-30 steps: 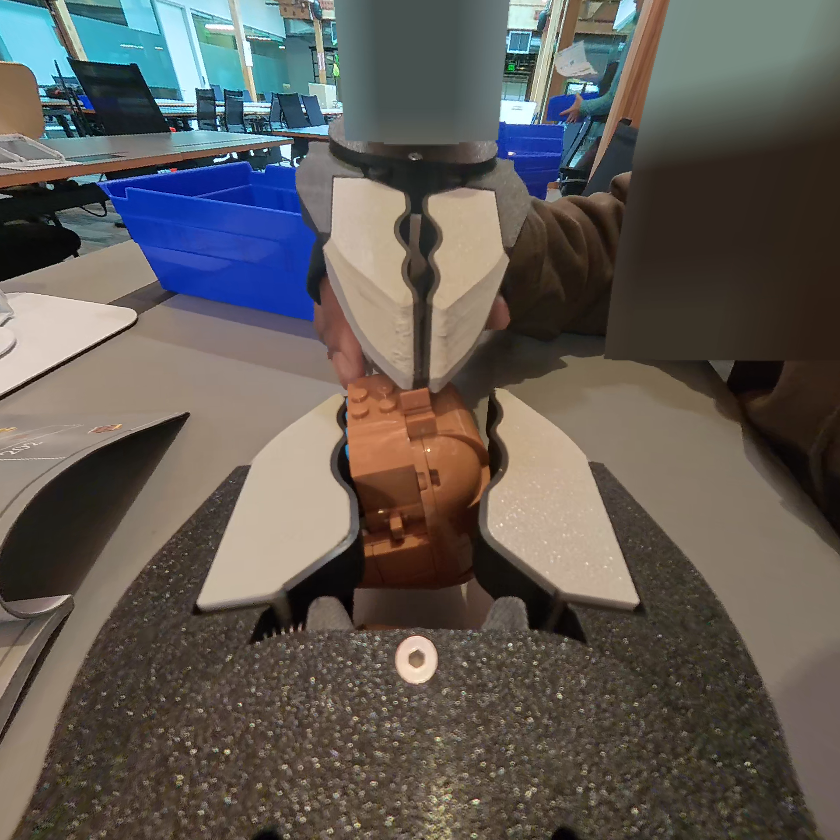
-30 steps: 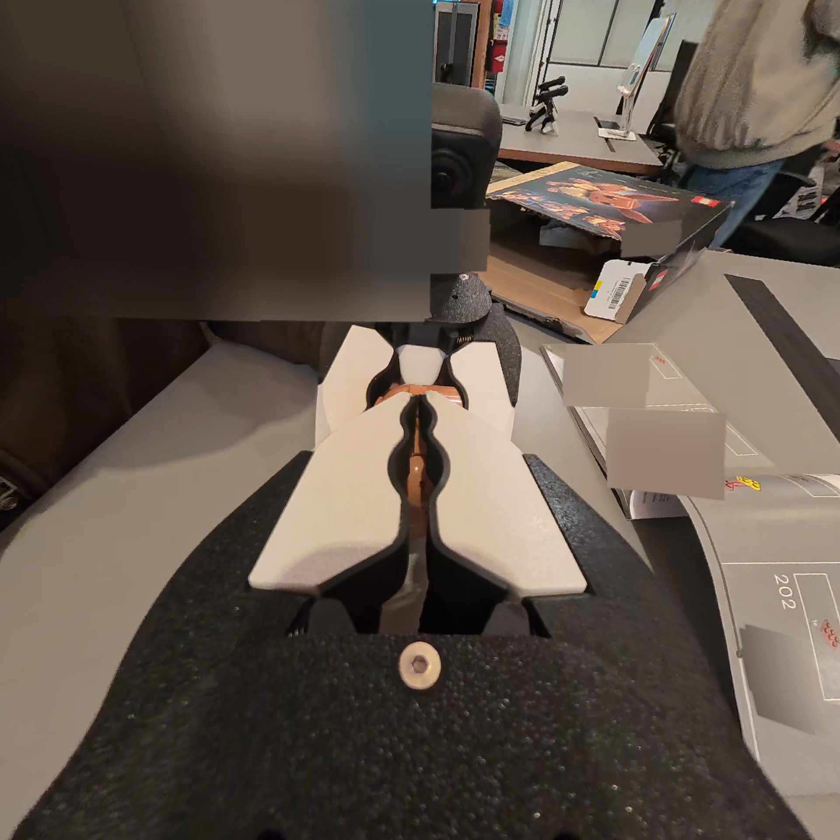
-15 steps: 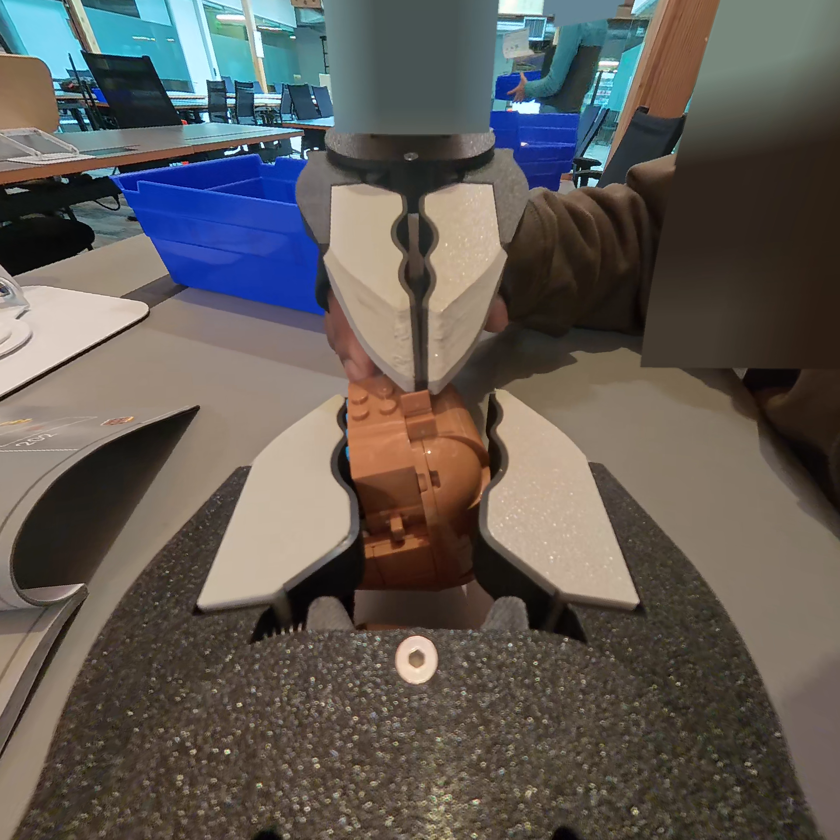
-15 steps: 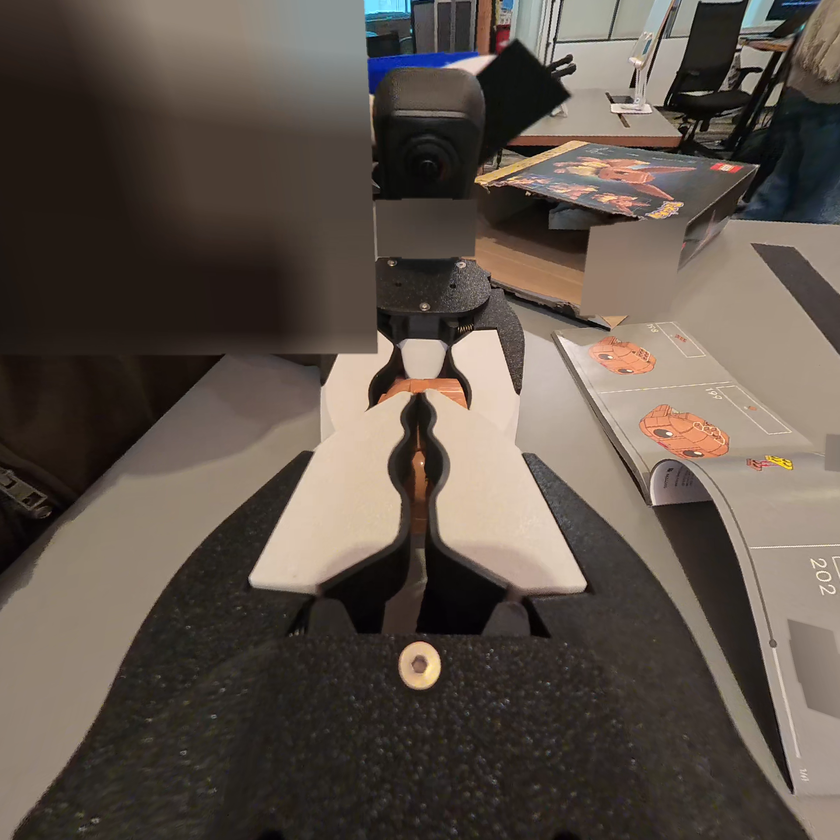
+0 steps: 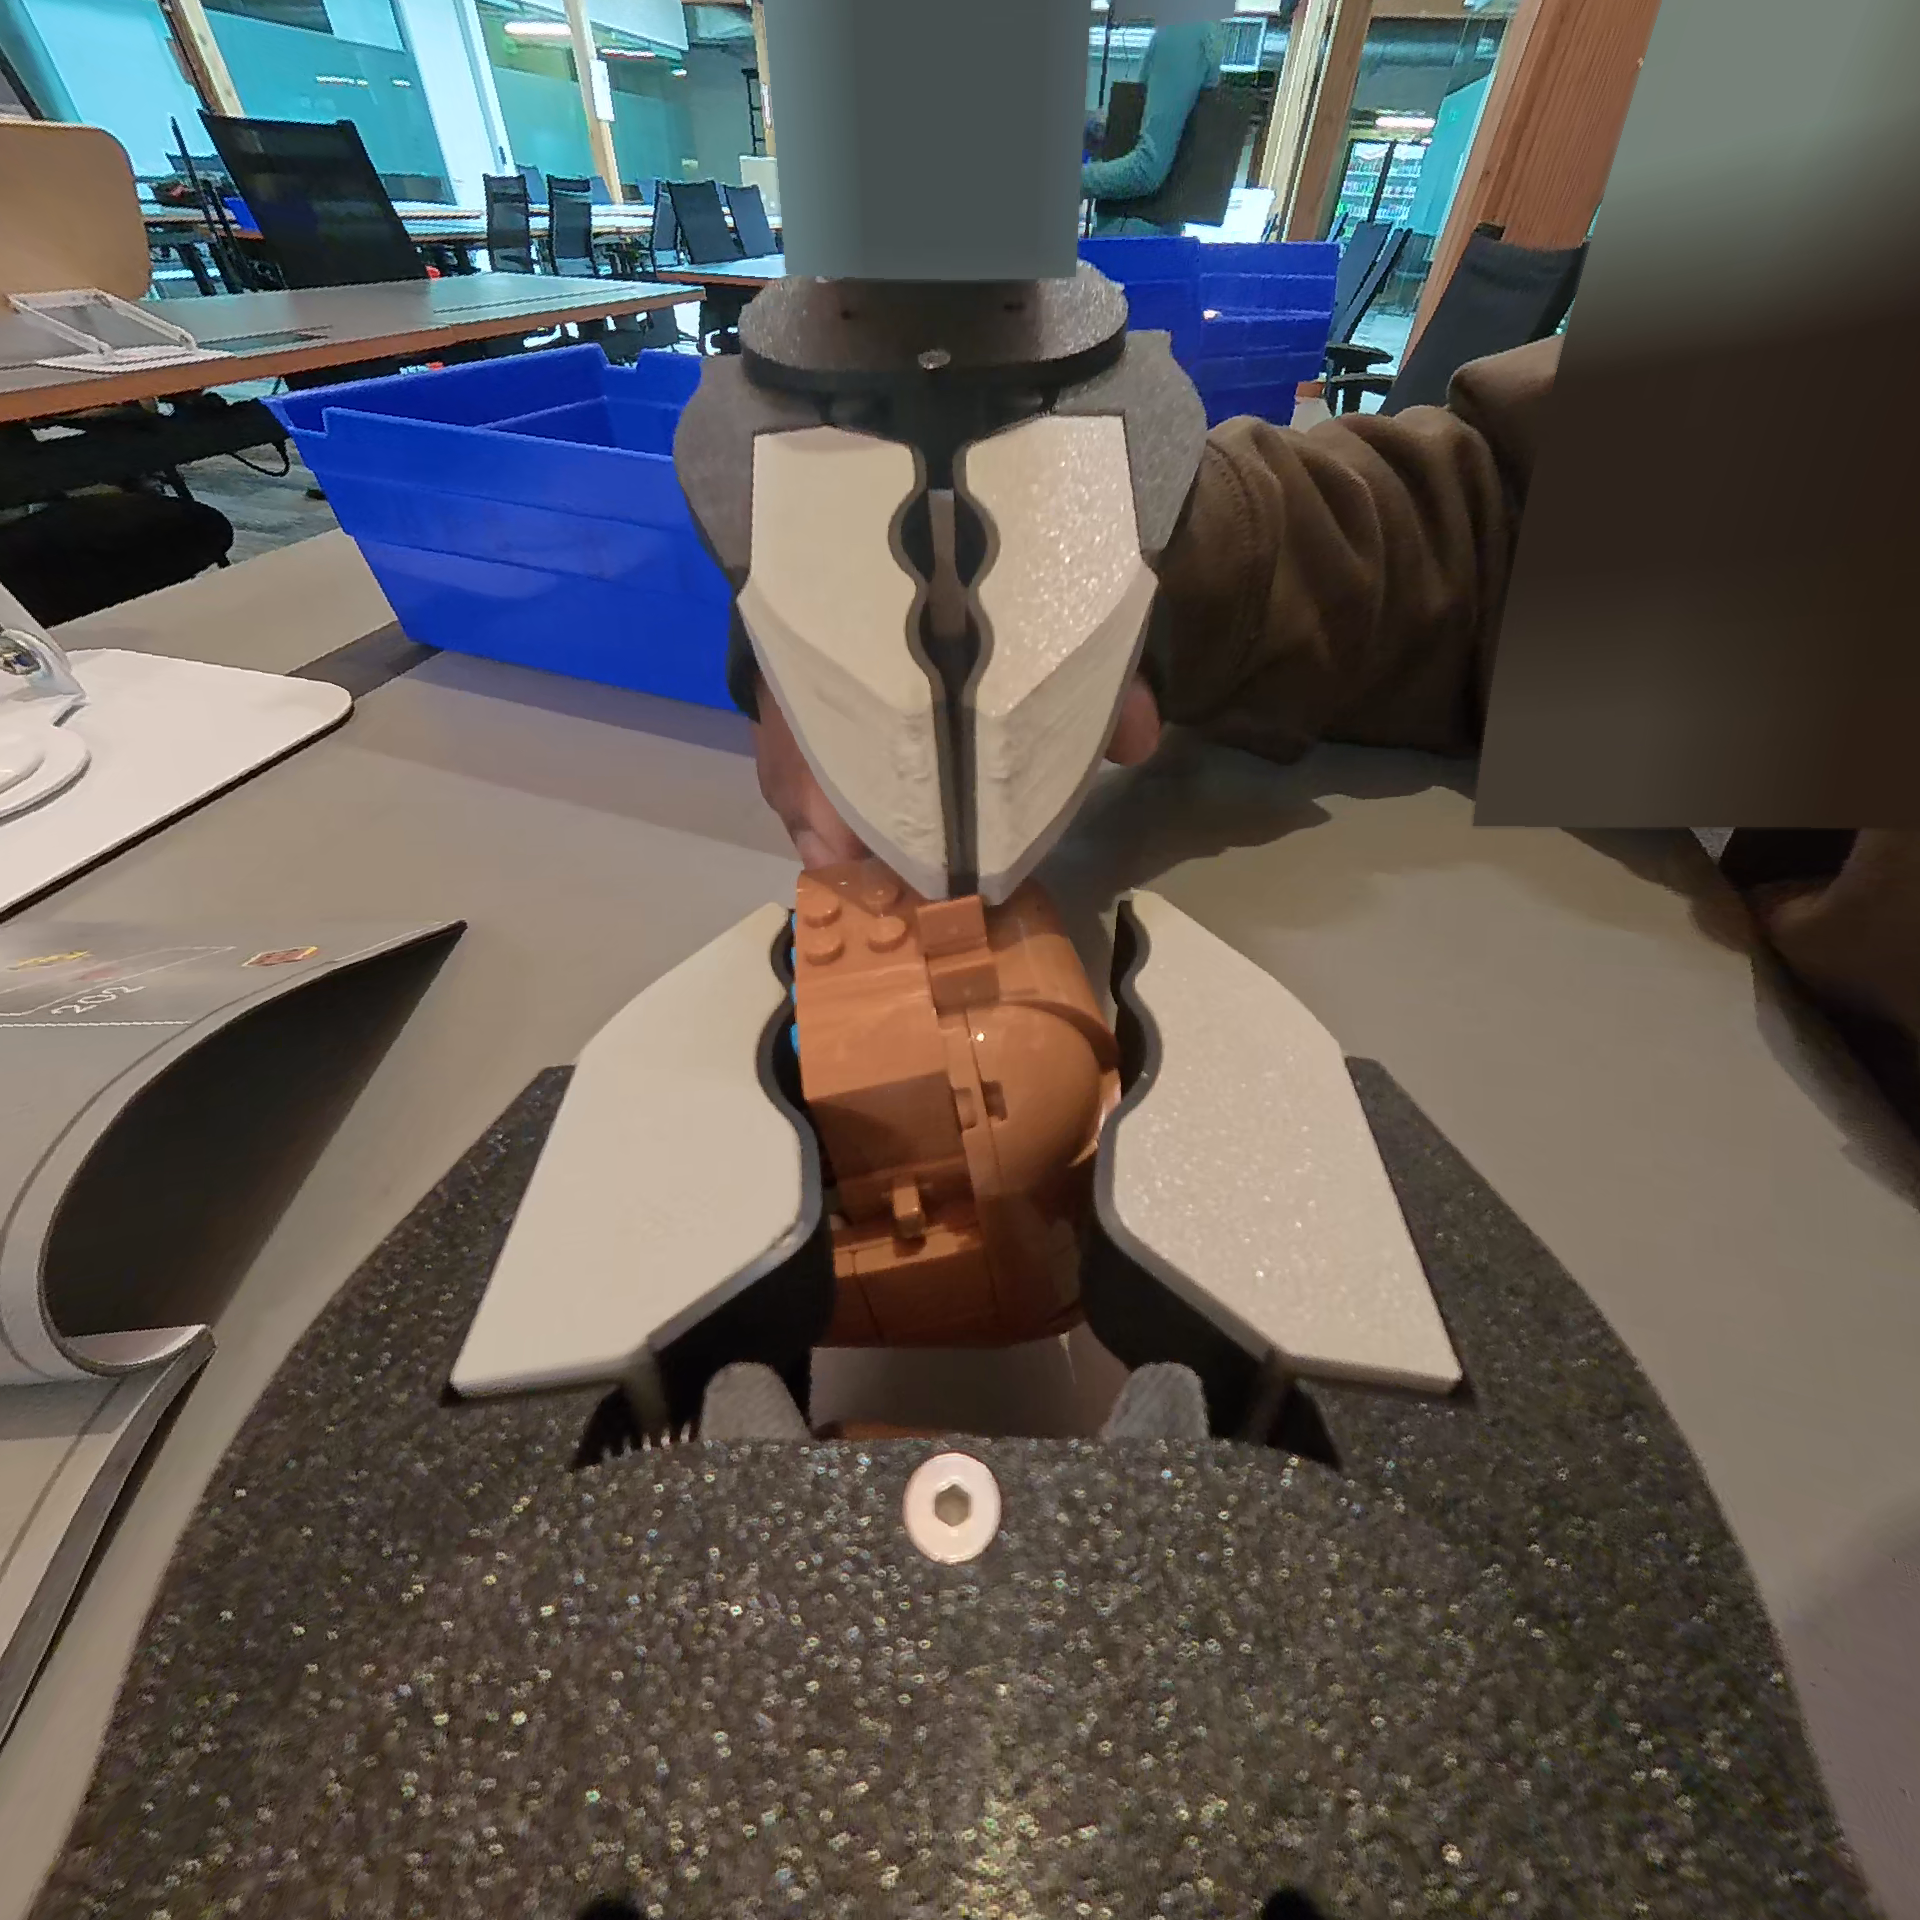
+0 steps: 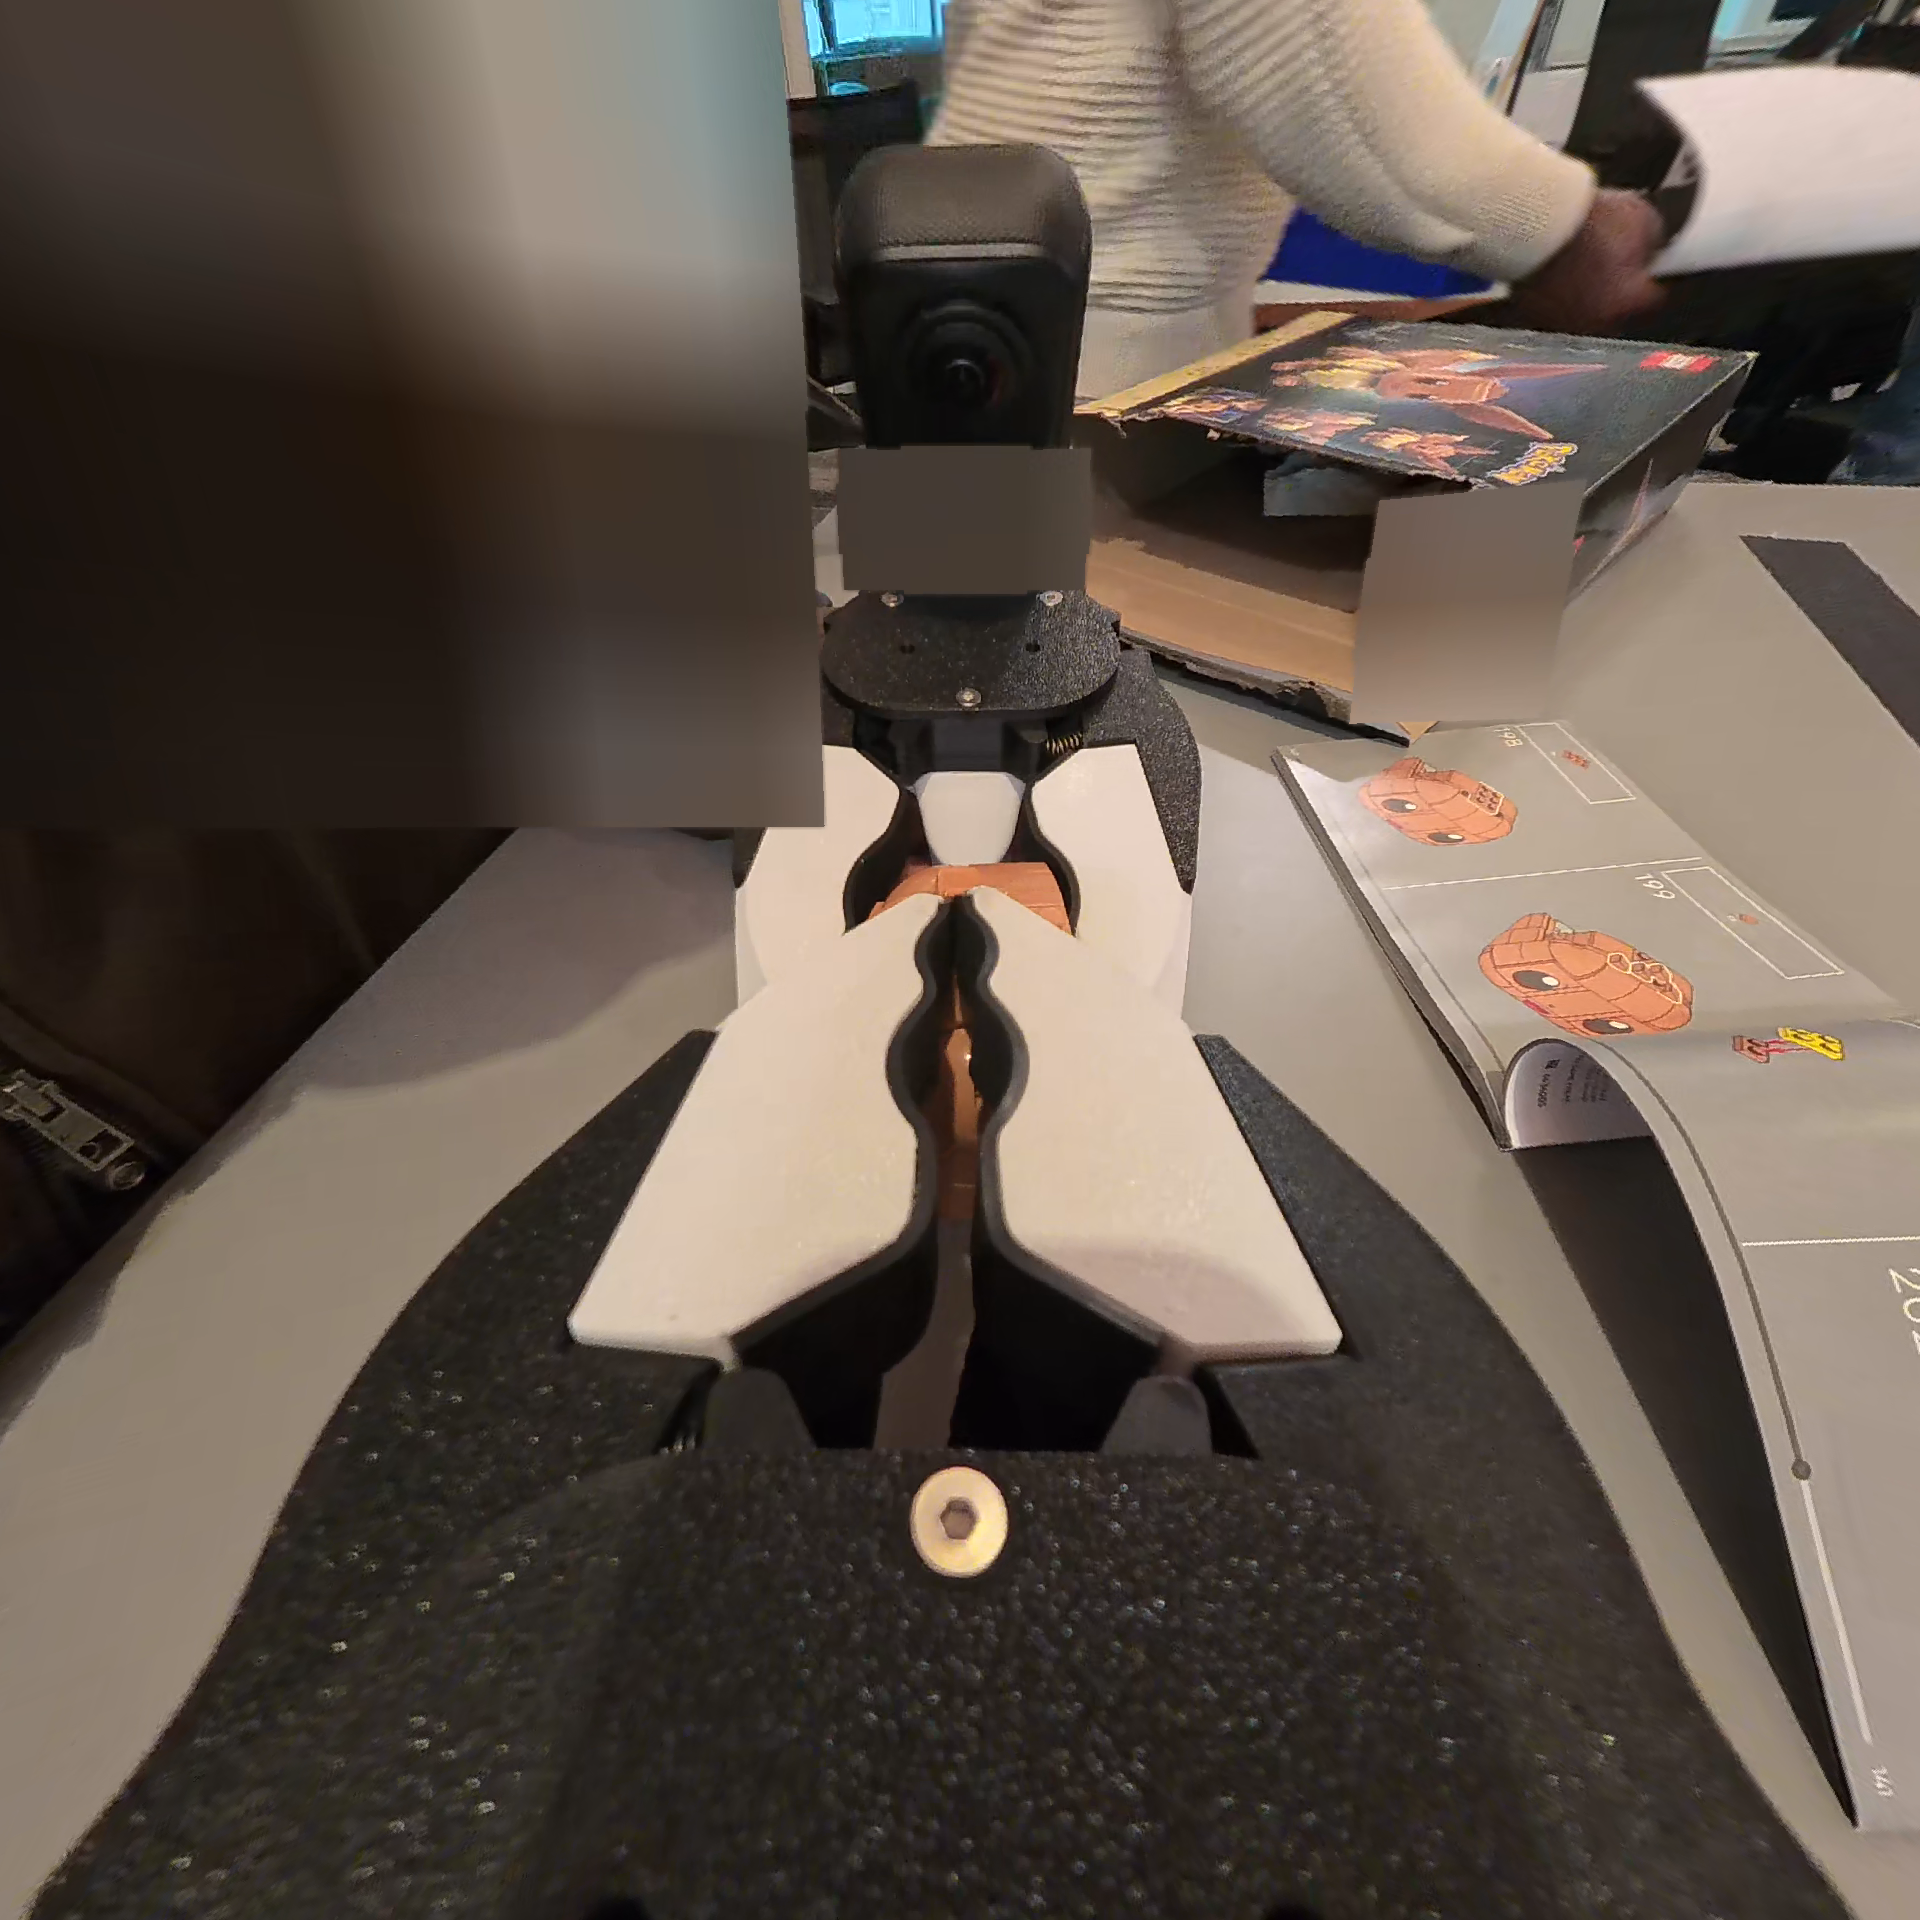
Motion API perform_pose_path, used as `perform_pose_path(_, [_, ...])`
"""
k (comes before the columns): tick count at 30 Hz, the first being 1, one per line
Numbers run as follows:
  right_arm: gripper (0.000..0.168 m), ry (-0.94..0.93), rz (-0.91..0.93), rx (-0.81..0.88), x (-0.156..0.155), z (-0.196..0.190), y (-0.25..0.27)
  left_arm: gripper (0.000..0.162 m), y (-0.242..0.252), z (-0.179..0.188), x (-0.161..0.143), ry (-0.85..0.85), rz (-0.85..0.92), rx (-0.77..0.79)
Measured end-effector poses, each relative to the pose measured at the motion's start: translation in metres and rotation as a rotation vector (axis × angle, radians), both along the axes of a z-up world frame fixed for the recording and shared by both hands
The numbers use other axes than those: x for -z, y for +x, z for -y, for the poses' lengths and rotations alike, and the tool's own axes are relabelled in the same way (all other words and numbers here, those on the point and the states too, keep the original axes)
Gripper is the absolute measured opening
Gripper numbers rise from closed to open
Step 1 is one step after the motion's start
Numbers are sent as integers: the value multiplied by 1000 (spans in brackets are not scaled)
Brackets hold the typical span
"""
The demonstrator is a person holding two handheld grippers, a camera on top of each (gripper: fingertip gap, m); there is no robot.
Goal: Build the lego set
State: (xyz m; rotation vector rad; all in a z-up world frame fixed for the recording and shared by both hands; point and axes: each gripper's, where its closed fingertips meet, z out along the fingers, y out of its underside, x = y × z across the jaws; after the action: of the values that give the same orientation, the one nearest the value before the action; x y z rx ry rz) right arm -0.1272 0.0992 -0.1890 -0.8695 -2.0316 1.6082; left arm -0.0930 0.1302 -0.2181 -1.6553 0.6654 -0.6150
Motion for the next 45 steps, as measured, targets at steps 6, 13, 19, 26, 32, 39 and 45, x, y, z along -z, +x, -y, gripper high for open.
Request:
perform_pose_path(6, [0, 66, -69, 70, -8, 1, -8, 57, -5, -3, -5, 23, 27, -26])
perform_pose_path(13, [9, 93, -279, 516, -40, -48, -5, 57, -23, -12, -8, 23, 59, -116])
perform_pose_path(19, [6, 340, -20, 859, 45, -85, 55, 57, -34, -18, -6, 9, 59, -176])
perform_pose_path(26, [0, 634, 268, 1124, 86, -126, 116, 57, -34, -19, -2, 13, 6, -191])
perform_pose_path(32, [4, 511, 270, 1159, 84, -140, 103, 57, -28, -17, 2, 26, -55, -177])
perform_pose_path(39, [8, 494, 330, 1238, 89, -164, 93, 57, -27, -17, 3, 31, -66, -178])
perform_pose_path(45, [18, 499, 347, 1332, 87, -181, 95, 57, -22, -15, 2, 31, -55, -161])
